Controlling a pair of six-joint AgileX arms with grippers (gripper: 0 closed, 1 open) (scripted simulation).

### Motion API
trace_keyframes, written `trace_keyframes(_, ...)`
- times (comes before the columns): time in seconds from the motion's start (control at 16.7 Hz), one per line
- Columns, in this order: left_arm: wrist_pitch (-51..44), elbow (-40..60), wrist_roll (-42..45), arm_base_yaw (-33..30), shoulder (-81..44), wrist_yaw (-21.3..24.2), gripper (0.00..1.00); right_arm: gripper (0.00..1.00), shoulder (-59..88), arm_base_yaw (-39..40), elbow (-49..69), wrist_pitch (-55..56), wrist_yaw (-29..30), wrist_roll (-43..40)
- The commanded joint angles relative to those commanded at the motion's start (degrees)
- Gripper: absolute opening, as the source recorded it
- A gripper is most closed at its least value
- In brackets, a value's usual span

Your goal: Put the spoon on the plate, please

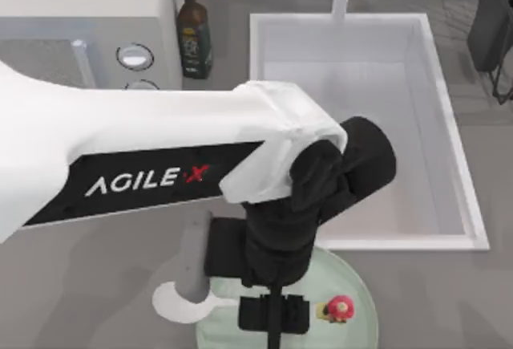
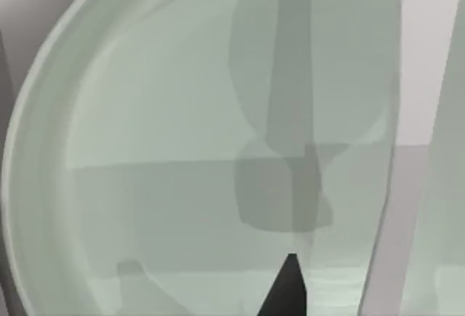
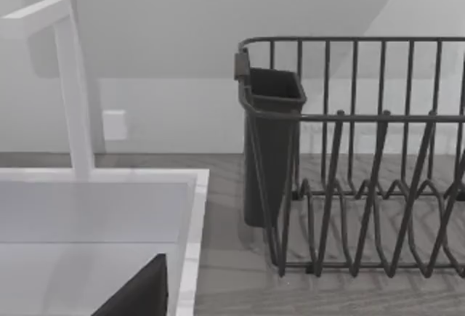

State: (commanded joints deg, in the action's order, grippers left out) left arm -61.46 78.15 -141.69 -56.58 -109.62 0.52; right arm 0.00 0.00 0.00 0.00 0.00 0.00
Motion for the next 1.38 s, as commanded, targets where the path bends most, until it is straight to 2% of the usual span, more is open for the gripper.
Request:
trace_keyframes(0.24,-0.5,1.6,-5.6,-1.8,0.4,-1.7,0.00,1.00,0.0,0.0,0.0,0.0,0.0,0.0)
trace_keyframes(0.66,-0.3,1.4,-5.4,-1.7,0.2,-1.5,0.00,1.00,0.0,0.0,0.0,0.0,0.0,0.0)
trace_keyframes(1.38,7.3,-0.1,-3.2,-6.5,1.4,1.9,0.00,1.00,0.0,0.0,0.0,0.0,0.0,0.0)
